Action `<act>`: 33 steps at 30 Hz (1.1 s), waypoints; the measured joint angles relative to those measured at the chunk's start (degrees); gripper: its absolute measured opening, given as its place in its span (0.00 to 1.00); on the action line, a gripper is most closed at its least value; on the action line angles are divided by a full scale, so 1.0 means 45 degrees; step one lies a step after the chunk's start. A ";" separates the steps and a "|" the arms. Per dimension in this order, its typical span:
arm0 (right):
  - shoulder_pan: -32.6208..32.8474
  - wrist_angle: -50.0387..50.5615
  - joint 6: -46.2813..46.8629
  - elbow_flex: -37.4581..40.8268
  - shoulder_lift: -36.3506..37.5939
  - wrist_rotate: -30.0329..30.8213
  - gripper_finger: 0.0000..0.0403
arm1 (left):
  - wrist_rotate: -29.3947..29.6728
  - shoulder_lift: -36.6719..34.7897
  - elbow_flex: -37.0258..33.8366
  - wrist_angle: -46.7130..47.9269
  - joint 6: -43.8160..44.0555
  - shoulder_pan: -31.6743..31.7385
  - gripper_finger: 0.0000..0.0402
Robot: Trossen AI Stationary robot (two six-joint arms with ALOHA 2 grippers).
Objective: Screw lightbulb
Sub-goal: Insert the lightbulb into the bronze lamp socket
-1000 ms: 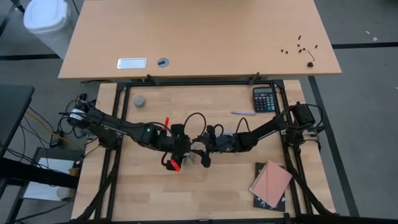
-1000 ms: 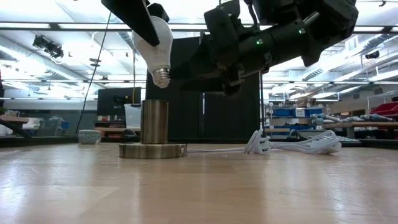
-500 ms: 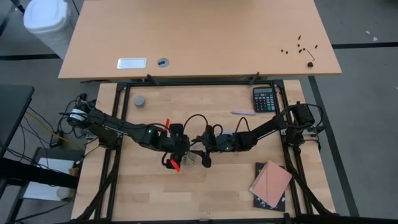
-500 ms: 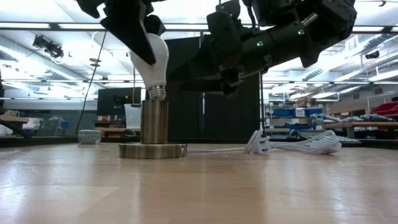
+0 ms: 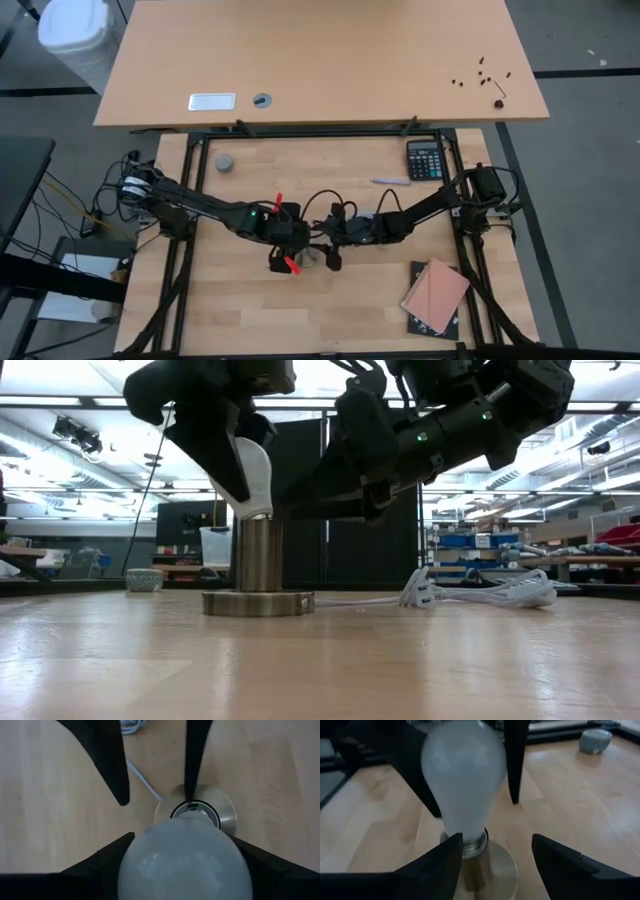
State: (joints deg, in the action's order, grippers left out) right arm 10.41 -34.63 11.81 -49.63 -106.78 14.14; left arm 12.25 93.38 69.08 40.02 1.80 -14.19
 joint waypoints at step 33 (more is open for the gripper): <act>0.0175 0.3181 -0.0917 -0.0005 0.1644 0.1400 0.61 | -0.0994 0.0024 0.0389 -0.0448 -0.0659 -0.0050 0.71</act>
State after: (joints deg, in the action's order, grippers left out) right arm 11.20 -20.32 7.69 -49.65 -99.38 20.44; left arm 7.78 93.49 70.83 38.00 -1.16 -14.41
